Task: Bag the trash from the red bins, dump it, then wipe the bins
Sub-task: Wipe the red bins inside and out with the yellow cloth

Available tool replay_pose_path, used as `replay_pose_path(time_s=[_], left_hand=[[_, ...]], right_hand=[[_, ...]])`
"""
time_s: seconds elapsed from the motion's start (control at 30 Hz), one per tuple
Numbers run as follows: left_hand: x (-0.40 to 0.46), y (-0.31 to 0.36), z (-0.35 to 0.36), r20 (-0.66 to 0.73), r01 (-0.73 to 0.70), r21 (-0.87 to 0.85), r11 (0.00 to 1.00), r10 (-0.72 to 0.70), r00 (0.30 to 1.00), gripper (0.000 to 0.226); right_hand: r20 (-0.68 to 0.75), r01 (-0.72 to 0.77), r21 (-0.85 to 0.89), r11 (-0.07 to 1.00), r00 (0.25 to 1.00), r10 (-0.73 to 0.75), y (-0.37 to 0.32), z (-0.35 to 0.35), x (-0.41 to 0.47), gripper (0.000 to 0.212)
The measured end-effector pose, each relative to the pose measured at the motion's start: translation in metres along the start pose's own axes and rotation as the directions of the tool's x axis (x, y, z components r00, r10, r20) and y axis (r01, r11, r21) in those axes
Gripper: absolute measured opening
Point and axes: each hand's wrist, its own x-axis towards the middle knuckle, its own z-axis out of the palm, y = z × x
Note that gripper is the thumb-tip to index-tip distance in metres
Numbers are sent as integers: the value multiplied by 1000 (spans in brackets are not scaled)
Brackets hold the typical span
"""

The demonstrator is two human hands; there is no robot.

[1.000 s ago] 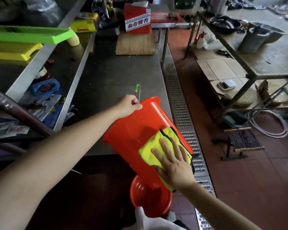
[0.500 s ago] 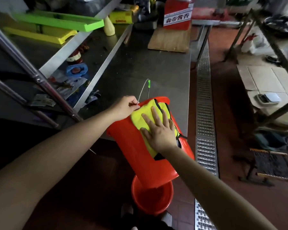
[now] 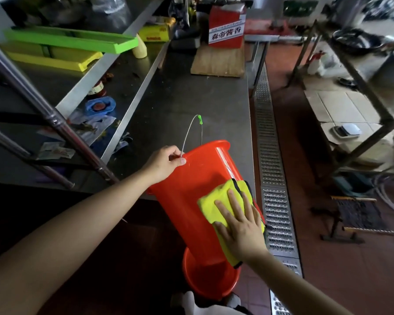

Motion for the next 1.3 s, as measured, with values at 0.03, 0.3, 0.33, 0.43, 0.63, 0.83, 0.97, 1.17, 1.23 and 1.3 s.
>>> replay_pose_path(time_s=[0.03, 0.3, 0.33, 0.43, 0.63, 0.83, 0.97, 1.17, 1.23, 1.3], left_hand=[[0, -2, 0, -2, -6, -8, 1000, 6, 1000, 14], [-1, -9, -9, 2, -16, 22, 1000, 16, 1000, 19], [-2, -9, -9, 11, -19, 26, 999, 19, 1000, 21], [-6, -10, -5, 17, -25, 33, 999, 25, 1000, 18], [-17, -6, -3, 11, 7, 52, 999, -8, 1000, 12], [-38, 8, 3, -182, -59, 279, 958, 113, 977, 37], [-29, 44, 14, -200, -399, 560, 726, 586, 785, 36], [23, 99, 46, 148, -47, 498, 866, -32, 988, 48], [25, 102, 54, 155, 8, 513, 858, -102, 983, 45], [19, 101, 55, 91, 12, 529, 849, -71, 993, 42]], right_hand=[[8, -38, 10, 999, 999, 38, -8, -1, 19, 57], [48, -153, 66, 986, 987, 150, -37, -4, 130, 60], [34, -144, 61, 988, 989, 142, -36, -3, 121, 59], [7, -85, 22, 996, 996, 85, -24, 2, 72, 60], [6, -62, 4, 998, 998, 62, -12, 6, -8, 71], [3, -64, -15, 998, 998, 64, -24, 6, -11, 71], [9, -57, -38, 998, 998, 57, -29, 9, -16, 71], [13, 3, -54, 999, 1000, -2, -26, 16, -33, 75], [18, 4, -64, 998, 1000, -3, -26, 17, -34, 74], [18, -6, -72, 997, 1000, 7, -26, 17, -33, 74]])
